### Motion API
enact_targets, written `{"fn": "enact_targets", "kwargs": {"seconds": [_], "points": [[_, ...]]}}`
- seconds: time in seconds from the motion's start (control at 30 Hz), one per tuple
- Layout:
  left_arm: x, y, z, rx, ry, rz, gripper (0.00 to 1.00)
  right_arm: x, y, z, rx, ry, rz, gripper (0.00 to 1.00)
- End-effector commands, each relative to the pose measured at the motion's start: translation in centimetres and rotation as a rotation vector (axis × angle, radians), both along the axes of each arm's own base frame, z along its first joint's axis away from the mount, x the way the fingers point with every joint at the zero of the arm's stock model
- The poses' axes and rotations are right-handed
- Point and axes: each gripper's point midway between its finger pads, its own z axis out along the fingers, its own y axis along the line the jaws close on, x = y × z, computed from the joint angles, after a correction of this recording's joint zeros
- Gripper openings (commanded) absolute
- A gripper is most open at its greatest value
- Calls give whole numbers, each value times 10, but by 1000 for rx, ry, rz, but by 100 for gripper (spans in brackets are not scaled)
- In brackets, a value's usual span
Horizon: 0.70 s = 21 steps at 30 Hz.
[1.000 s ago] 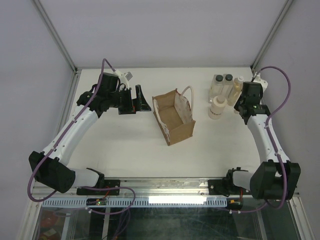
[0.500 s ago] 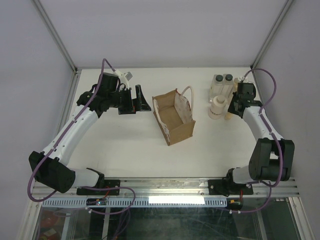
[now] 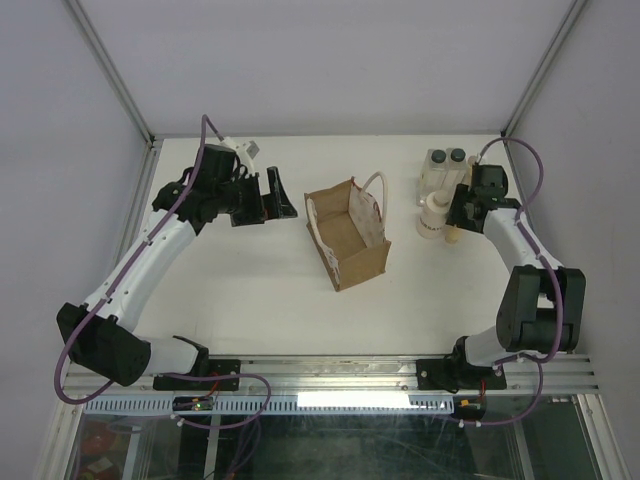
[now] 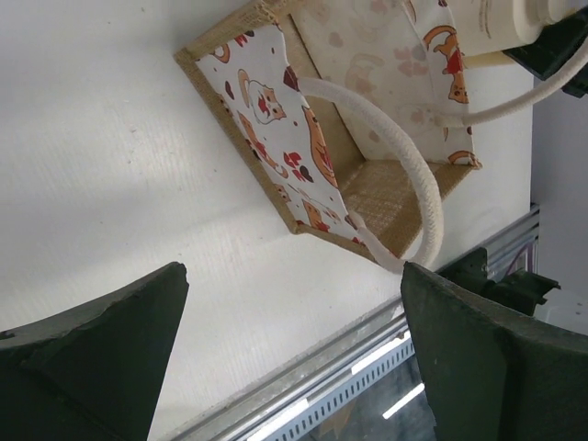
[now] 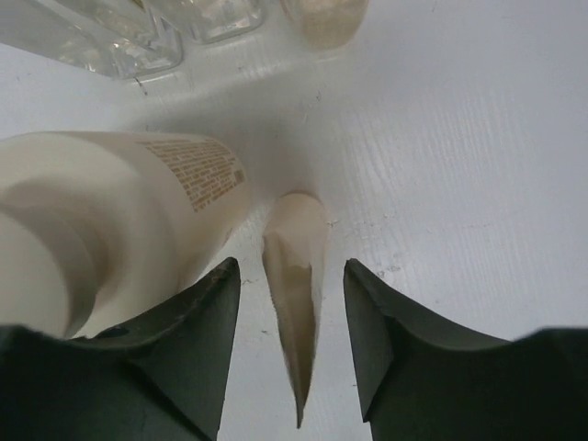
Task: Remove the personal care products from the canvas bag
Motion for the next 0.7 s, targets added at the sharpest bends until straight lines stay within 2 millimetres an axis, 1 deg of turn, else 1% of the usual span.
{"fn": "enact_targets", "kwargs": {"seconds": [0.0, 0.07, 0.13, 0.2, 0.27, 0.37, 0.4, 0.47, 0.53, 0.6, 0.67], "points": [[15, 14, 35, 24, -125, 108, 99, 16, 4, 26, 9, -51, 40, 58], [19, 21, 37, 49, -136, 146, 99, 15, 1, 32, -4, -49, 33, 64], [22, 28, 39, 78, -145, 180, 99, 13, -3, 43, -27, -52, 15, 67], [25, 36, 42, 105, -160, 216, 99, 10, -7, 62, -52, -81, -1, 70], [28, 42, 47, 124, -181, 246, 99, 7, -7, 83, -66, -118, -10, 71], [32, 48, 54, 144, -210, 272, 99, 3, 2, 119, -68, -188, 2, 75], [34, 50, 57, 151, -222, 282, 99, 3, 8, 131, -65, -213, 14, 76], [38, 55, 62, 167, -243, 304, 99, 1, 27, 153, -42, -257, 60, 77], [42, 59, 70, 180, -270, 323, 99, 0, 55, 178, -5, -314, 141, 79], [45, 64, 82, 189, -305, 344, 99, -2, 86, 212, 40, -398, 244, 80], [48, 69, 97, 198, -351, 366, 99, -9, 113, 244, 91, -484, 348, 82]]}}
